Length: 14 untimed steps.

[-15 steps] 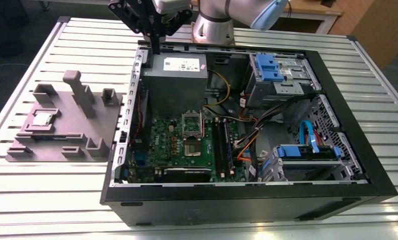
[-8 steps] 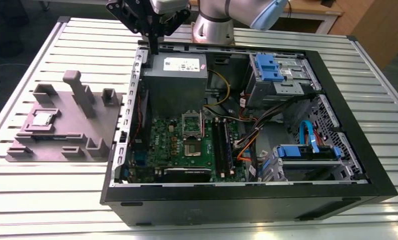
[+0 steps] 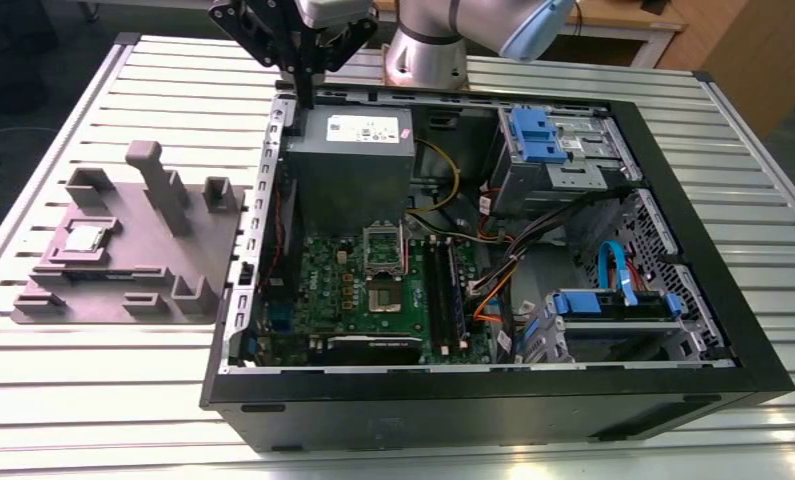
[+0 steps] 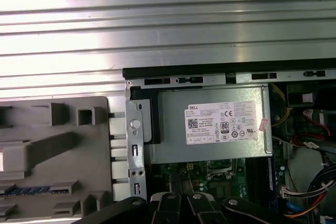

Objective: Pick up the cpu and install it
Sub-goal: 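Reach for the cpu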

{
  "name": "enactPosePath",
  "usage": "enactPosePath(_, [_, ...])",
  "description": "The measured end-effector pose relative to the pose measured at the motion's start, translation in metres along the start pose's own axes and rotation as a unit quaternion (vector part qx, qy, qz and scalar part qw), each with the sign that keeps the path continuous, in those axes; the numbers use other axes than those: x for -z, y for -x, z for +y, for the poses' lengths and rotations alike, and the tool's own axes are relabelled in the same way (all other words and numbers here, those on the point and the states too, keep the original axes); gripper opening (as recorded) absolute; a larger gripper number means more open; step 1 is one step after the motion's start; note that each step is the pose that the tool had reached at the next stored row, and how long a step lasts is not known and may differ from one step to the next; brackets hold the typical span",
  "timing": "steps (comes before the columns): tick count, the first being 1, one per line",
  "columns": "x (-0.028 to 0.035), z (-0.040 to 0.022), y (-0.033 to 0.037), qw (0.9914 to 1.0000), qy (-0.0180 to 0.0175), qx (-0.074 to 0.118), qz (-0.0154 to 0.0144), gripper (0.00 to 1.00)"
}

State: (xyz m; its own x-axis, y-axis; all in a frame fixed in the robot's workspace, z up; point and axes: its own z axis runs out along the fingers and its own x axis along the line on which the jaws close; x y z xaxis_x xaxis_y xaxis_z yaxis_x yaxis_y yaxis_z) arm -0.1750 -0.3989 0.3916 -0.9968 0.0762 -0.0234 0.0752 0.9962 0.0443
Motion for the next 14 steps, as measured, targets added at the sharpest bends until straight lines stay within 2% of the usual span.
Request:
enactPosePath(12, [-0.0003,-0.0002,-0.0029,1.0,0.0,0.0,0.0,0.1])
enactPosePath(14, [-0.0007,-0.0005,-0.0067,1.0,0.0,0.0,0.0,0.1])
